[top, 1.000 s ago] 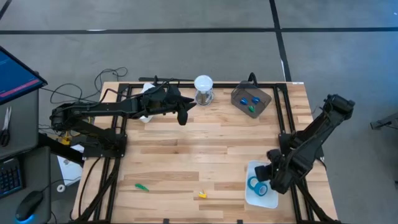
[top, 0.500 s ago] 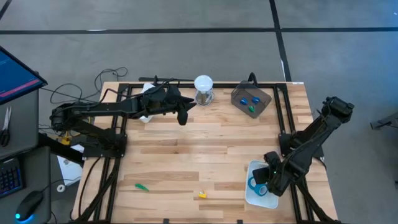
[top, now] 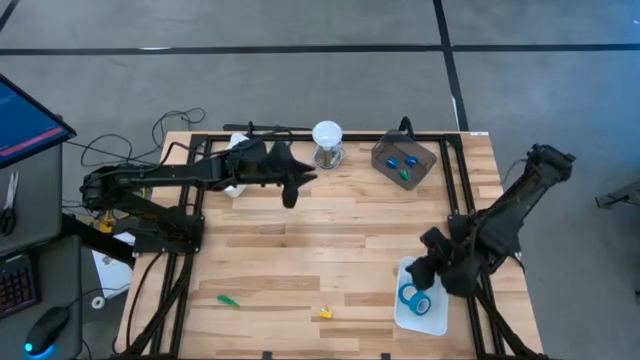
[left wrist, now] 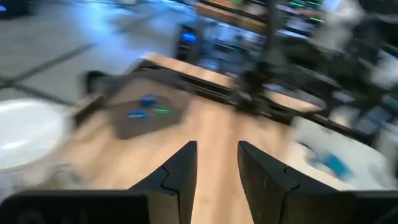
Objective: Pick and place Stapler, Stapler remover, tape
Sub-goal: Put the yellow stapler into the black bin
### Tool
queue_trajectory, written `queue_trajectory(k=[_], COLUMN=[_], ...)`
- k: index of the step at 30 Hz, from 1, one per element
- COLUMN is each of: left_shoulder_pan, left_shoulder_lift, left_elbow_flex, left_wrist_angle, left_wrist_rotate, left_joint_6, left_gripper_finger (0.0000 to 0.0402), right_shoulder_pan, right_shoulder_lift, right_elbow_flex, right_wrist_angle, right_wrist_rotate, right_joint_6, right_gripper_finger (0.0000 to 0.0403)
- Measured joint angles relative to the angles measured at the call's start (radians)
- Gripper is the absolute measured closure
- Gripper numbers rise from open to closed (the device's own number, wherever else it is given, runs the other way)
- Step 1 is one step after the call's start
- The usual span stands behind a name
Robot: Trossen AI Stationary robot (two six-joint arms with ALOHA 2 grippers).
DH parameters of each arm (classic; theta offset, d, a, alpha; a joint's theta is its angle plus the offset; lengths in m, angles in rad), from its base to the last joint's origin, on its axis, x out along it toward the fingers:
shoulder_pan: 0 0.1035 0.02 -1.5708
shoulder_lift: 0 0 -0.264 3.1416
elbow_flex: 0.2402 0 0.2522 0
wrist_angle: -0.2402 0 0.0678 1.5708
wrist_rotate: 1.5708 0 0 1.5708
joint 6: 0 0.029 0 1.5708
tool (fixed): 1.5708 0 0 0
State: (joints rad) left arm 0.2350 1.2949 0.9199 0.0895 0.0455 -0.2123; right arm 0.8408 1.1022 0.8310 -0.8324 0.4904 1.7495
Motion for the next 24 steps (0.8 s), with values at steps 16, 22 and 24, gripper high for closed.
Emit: queue_trajectory(k=[16, 22, 24], left_shoulder_pan=[-0.132, -0.176, -0.194], left_shoulder_lift=[-0.003, -0.054, -0.086], left_elbow_flex=[0.000, 0.000, 0.000], left_wrist_angle=[-0.001, 0.002, -0.003], left_wrist_rotate=[0.233, 0.104, 0.047], left_joint_6=[0.023, 0.021, 0.021], left_gripper_finger=[0.0294, 0.0294, 0.0294], right_shoulder_pan=[-0.395, -0.490, -0.515], right_shoulder_lift=[-0.165, -0.127, -0.113], right_elbow_flex=[0.000, 0.000, 0.000], right_wrist_angle=[0.231, 0.312, 0.325], right_wrist_rotate=[-0.024, -0.249, -0.311], right_joint_6=[-0.834, -1.104, -1.187], right_gripper_finger=[0.0302, 0.0305, 0.0305])
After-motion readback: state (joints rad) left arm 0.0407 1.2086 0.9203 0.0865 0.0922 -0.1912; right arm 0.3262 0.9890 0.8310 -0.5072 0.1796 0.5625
